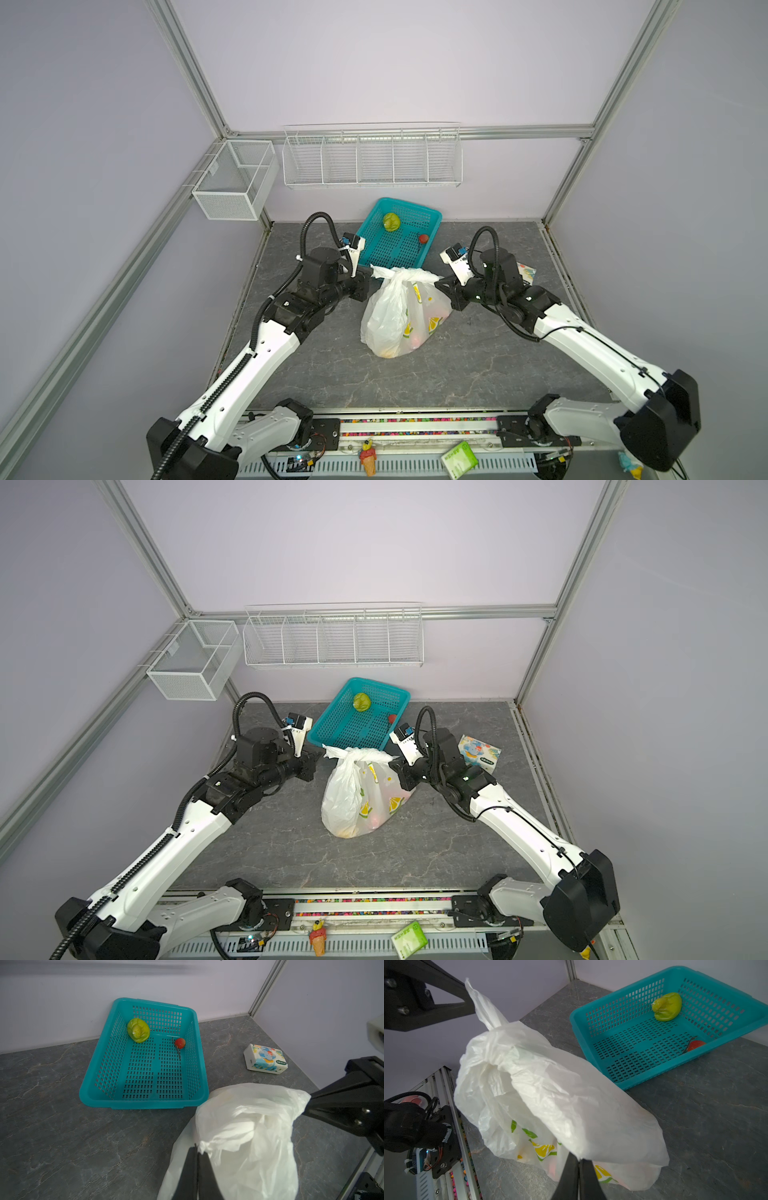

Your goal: Place the fake fruits into the plastic bag and tie a complex knot

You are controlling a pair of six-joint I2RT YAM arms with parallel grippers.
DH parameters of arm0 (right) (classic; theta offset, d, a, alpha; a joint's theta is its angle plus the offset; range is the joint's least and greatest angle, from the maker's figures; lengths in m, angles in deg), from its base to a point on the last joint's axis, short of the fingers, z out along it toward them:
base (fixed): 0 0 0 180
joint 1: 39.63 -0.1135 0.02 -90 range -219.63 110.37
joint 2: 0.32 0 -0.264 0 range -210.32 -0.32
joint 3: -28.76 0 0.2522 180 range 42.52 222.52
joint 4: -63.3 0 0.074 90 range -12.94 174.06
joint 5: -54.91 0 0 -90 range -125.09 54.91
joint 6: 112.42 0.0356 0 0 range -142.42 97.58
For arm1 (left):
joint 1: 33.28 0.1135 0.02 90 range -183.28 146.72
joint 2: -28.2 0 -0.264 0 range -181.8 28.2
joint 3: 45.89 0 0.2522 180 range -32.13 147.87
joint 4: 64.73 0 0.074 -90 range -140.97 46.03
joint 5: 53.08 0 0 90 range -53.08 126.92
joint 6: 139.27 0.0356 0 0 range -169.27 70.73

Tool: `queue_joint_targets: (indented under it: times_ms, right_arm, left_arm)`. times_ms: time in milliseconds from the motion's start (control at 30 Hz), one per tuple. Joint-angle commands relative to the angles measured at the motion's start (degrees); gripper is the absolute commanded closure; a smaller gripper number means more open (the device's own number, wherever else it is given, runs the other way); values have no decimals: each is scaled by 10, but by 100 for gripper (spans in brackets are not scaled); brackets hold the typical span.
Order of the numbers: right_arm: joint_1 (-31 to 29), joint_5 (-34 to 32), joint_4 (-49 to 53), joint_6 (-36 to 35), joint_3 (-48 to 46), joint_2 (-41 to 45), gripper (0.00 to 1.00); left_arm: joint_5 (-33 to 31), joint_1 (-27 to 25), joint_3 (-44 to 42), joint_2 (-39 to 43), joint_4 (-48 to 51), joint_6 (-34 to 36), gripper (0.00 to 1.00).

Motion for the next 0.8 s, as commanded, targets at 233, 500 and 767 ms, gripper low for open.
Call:
queue_joint_targets:
  times_ms: [233,500,767]
  right_arm:
    - [5,-116,96,26,-39,17,93]
    - [15,-108,83,15,-63,8,93]
    - [6,-27,55,-25,-59,20,93]
  left_arm:
    - [-124,2,14,-11,61,31,100]
    - [-138,3,3,-19,91,47,100]
    - [23,3,-5,-4,74,93,89]
